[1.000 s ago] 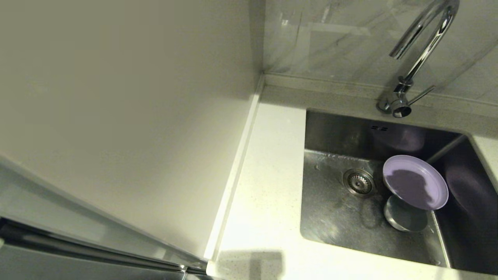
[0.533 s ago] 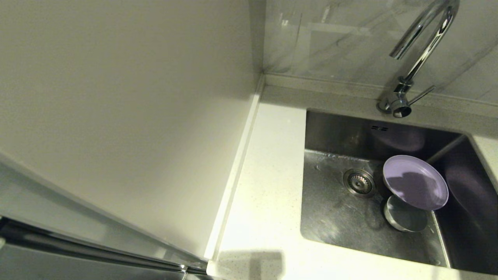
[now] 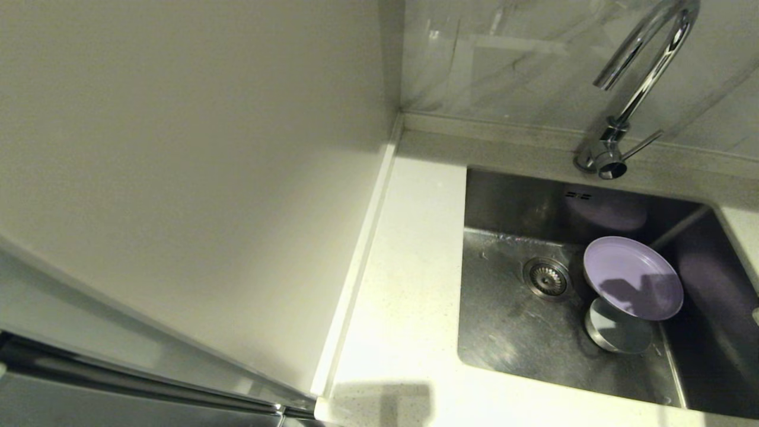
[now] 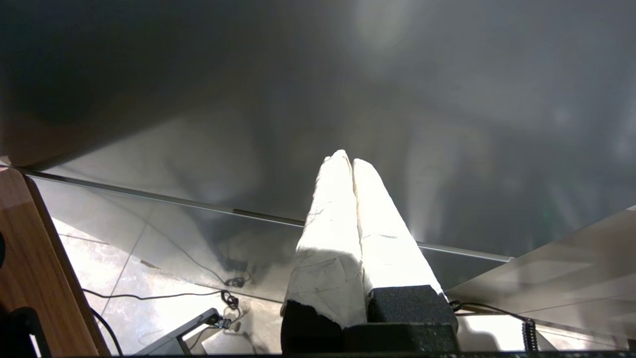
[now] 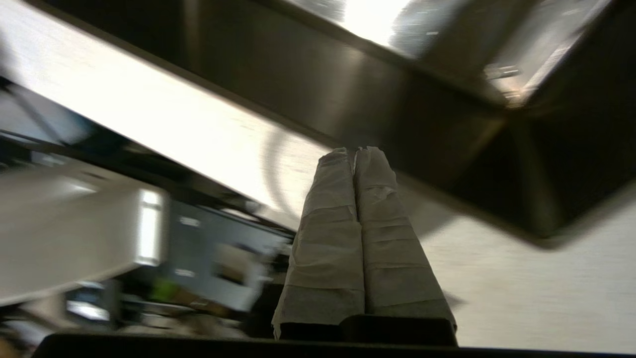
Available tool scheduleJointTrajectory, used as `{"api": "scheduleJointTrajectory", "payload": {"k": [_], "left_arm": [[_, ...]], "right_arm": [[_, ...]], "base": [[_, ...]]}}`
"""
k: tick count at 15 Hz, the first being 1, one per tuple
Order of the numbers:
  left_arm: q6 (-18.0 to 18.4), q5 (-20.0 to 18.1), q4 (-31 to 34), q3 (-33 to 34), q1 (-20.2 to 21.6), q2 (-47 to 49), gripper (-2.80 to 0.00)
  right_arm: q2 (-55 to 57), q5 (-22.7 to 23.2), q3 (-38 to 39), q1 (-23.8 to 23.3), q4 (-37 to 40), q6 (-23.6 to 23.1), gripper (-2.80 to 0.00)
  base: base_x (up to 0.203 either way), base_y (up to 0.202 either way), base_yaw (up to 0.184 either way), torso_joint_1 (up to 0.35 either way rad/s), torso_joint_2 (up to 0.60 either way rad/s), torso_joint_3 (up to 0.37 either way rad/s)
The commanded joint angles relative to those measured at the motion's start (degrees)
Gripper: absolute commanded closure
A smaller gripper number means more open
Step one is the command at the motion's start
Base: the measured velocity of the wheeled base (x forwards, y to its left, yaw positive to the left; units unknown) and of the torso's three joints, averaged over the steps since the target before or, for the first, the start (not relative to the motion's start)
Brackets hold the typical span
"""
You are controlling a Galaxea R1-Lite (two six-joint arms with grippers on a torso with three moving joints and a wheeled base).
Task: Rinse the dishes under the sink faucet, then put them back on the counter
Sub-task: Turn on the faucet
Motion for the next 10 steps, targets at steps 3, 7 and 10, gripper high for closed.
{"api": "scheduleJointTrajectory", "payload": {"k": [3, 7, 10], "left_arm": [[0.0, 0.0, 0.0, 0.2, 0.0, 0.0, 0.00], [0.0, 0.0, 0.0, 0.2, 0.0, 0.0, 0.00], [0.0, 0.0, 0.0, 0.2, 0.0, 0.0, 0.00]], "right_arm": [[3.6, 6.1, -2.4, -2.5, 0.0, 4.9, 0.00], [10.9, 18.7, -20.2, 3.1, -2.3, 43.6, 0.00], [16.6, 23.8, -22.4, 7.1, -24.1, 69.3, 0.00]], "base": [[0.000, 0.000, 0.000, 0.000, 0.00, 0.000], [0.000, 0.000, 0.000, 0.000, 0.00, 0.000], [0.000, 0.000, 0.000, 0.000, 0.00, 0.000]]}}
